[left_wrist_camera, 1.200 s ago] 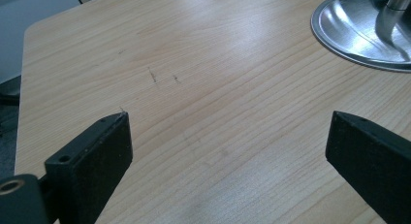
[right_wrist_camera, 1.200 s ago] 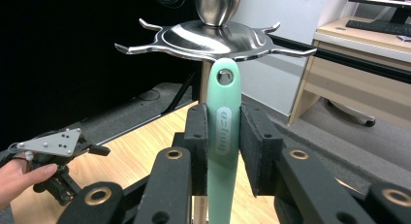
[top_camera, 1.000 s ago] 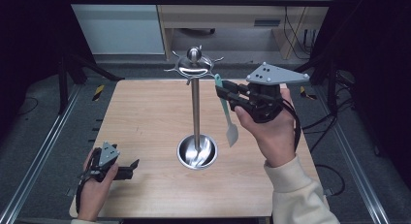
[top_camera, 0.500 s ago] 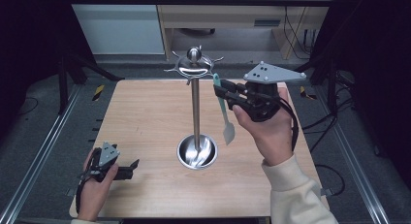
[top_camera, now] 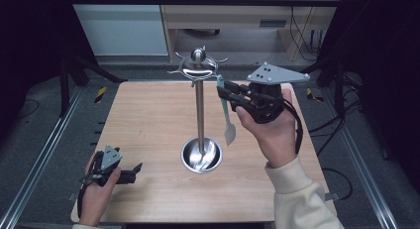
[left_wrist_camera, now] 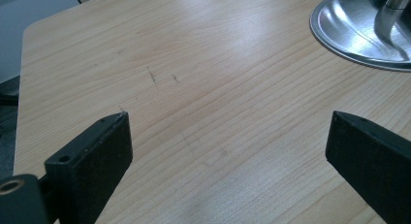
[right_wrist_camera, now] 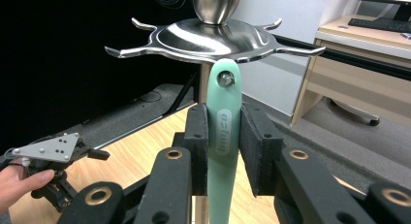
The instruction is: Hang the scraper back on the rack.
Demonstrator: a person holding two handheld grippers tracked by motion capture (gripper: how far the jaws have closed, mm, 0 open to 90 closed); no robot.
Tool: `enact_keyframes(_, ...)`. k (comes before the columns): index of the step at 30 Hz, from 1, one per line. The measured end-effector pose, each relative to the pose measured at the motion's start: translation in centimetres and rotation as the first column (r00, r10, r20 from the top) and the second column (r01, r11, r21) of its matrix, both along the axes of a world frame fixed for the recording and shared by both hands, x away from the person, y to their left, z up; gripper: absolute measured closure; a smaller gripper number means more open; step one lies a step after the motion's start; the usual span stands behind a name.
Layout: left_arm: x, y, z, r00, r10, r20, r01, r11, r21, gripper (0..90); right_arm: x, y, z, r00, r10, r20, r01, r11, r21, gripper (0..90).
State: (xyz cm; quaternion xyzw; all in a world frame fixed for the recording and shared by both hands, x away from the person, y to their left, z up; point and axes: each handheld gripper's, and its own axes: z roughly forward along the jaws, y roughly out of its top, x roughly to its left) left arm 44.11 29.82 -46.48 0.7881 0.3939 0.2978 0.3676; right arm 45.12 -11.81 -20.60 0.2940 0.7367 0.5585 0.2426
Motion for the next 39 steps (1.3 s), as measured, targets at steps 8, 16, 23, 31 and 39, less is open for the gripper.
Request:
enact_keyframes(8,0.0,0.1,0.0,1.0000,0.001,0.001,-0.001,1.0000,0.000,2.7,0.1,0.0,-0.1,1.0000,0.002,0.003,-0.002,1.0000,0.008,74.0)
enact_keyframes(16,0.0,0.0,0.0,1.0000,0.001,0.000,-0.001,1.0000,0.000,2.7,0.2,-0.1,-0.2,1.0000,0.005,0.003,-0.005,0.9999,0.015,73.8)
enact_keyframes(23,0.0,0.0,0.0,1.0000,-0.001,-0.002,0.001,1.0000,-0.001,2.7,0.1,-0.5,-0.2,1.0000,-0.007,0.006,0.006,0.9995,0.031,60.7)
enact_keyframes(31,0.0,-0.1,0.0,1.0000,-0.005,-0.002,0.005,1.0000,0.001,2.7,-0.3,-3.2,-2.1,0.9899,-0.137,0.034,0.137,0.9902,0.028,35.8)
enact_keyframes(39,0.0,0.0,0.0,1.0000,0.003,-0.002,-0.003,1.0000,-0.003,2.7,-0.7,-6.2,-5.6,0.9664,-0.255,0.028,0.255,0.9668,0.009,18.7)
